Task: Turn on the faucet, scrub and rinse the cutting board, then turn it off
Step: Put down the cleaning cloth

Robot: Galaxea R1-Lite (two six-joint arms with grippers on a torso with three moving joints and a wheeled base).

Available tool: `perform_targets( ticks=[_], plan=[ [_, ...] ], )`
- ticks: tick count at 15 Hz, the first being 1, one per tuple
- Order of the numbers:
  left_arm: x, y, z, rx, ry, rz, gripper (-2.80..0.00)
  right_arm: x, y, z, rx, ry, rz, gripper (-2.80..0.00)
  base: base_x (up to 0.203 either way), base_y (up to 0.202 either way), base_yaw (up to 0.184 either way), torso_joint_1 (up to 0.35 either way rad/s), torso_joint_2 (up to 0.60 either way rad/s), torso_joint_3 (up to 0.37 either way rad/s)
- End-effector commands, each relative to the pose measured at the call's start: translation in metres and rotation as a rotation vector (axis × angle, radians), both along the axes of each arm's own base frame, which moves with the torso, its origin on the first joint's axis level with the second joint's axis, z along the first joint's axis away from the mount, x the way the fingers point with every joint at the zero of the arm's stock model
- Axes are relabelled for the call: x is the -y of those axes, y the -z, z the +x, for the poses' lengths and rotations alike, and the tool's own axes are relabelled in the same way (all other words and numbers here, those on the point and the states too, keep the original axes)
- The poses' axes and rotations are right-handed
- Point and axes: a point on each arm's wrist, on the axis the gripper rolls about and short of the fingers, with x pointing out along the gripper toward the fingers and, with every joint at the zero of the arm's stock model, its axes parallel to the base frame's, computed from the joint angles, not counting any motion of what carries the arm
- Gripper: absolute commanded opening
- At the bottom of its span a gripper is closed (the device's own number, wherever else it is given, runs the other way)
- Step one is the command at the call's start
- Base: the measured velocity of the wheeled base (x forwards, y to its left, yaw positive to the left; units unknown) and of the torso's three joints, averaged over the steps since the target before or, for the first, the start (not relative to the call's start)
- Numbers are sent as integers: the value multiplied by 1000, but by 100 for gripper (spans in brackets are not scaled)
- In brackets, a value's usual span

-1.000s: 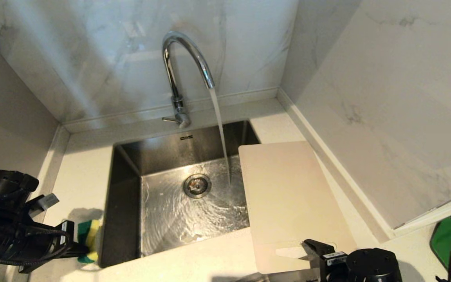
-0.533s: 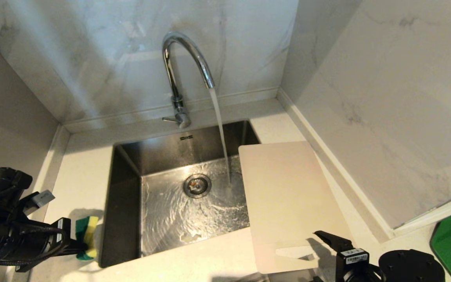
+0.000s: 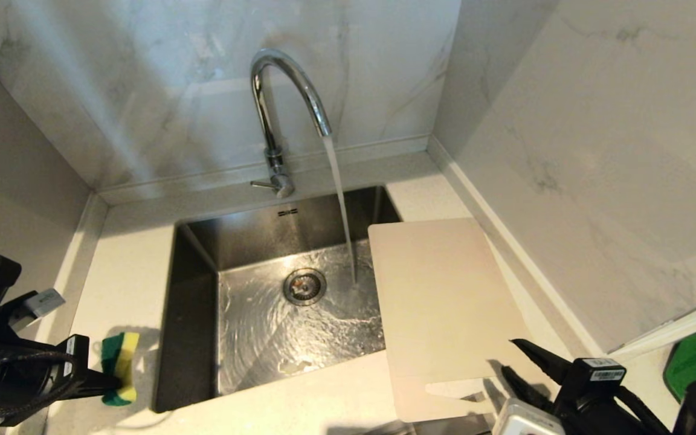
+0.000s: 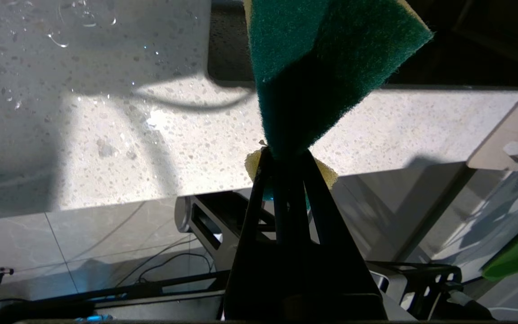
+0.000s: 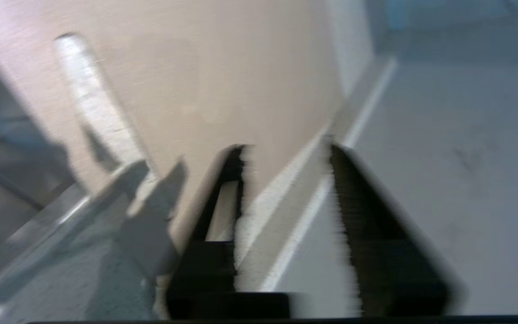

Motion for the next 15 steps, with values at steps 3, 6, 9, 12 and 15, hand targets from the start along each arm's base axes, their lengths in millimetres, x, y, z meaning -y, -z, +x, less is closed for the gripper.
perform_targets(
  ticks=[3,6,9,12,15],
  plan=[
    [1,-13,-10,31,0,-9,-280,12,-49,10,194,105,214,-280,0,0,0,0,0,0],
    [2,-14,-10,28,-9,-16,-280,14,-91,30,300,154,400,-280,0,0,0,0,0,0],
    [2,-15,-9,31,-14,-20,-280,14,-147,43,421,182,582,-280,0,0,0,0,0,0],
    [2,-18,-8,36,-15,-19,-280,15,-197,49,431,257,820,-280,0,0,0,0,0,0],
    [4,-21,-10,36,-4,-19,-280,19,-204,45,231,391,1001,-280,0,0,0,0,0,0]
  ],
)
